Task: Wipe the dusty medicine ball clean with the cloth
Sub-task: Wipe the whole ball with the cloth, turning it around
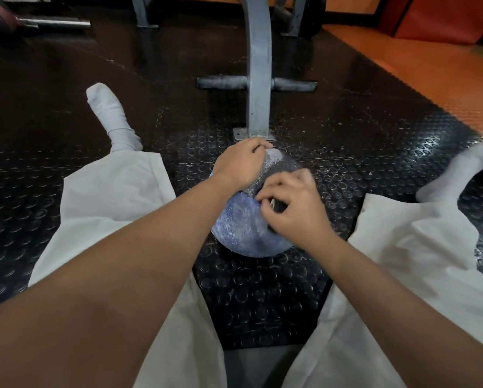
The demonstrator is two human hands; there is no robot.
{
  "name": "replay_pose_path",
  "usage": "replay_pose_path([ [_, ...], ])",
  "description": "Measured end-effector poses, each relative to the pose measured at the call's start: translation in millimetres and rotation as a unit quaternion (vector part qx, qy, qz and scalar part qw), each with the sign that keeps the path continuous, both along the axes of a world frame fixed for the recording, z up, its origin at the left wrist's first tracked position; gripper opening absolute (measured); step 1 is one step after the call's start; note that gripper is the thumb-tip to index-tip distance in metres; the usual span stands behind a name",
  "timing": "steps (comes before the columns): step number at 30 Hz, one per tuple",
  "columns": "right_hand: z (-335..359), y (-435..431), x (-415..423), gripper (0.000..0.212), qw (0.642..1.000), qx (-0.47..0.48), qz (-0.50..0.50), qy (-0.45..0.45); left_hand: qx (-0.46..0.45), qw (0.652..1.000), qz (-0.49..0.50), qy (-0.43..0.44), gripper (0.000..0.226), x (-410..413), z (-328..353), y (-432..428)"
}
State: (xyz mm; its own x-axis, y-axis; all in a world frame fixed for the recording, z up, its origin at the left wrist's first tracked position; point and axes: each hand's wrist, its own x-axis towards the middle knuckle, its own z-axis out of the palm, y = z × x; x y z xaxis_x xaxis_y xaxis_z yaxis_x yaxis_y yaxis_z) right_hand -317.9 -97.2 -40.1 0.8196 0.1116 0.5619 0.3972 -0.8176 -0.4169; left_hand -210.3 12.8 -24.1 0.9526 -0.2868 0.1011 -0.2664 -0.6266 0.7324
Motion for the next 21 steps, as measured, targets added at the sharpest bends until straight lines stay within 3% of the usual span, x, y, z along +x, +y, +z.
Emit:
replay_pose_path([
  [4,6.0,-13.6,5.2,0.018,0.996,0.008,0.08,0.03,-0.009,1.0,-0.017,-0.009,0.035,-4.5,-1.8,3.7],
  [8,23.3,-31.2,46.0,0.02,0.981,0.141,-0.079,0.109,-0.019,1.0,-0.006,-0.023,0.035,-10.4,-0.4,1.1],
  [11,24.4,-35.0,52.8,0.018,0.962,0.203,-0.119,0.14,-0.015,0.999,0.001,-0.036,0.034,-14.4,-0.8,-2.9],
  [17,7.2,-15.4,12.5,0.024,0.984,0.153,-0.078,0.044,-0.02,0.999,-0.027,-0.019,0.03,-13.8,-1.0,4.2],
  [21,-2.8,-7.2,-7.7,0.014,0.993,0.116,-0.033,-0.007,-0.013,0.998,-0.068,-0.008,0.029,-18.2,-3.6,12.8],
])
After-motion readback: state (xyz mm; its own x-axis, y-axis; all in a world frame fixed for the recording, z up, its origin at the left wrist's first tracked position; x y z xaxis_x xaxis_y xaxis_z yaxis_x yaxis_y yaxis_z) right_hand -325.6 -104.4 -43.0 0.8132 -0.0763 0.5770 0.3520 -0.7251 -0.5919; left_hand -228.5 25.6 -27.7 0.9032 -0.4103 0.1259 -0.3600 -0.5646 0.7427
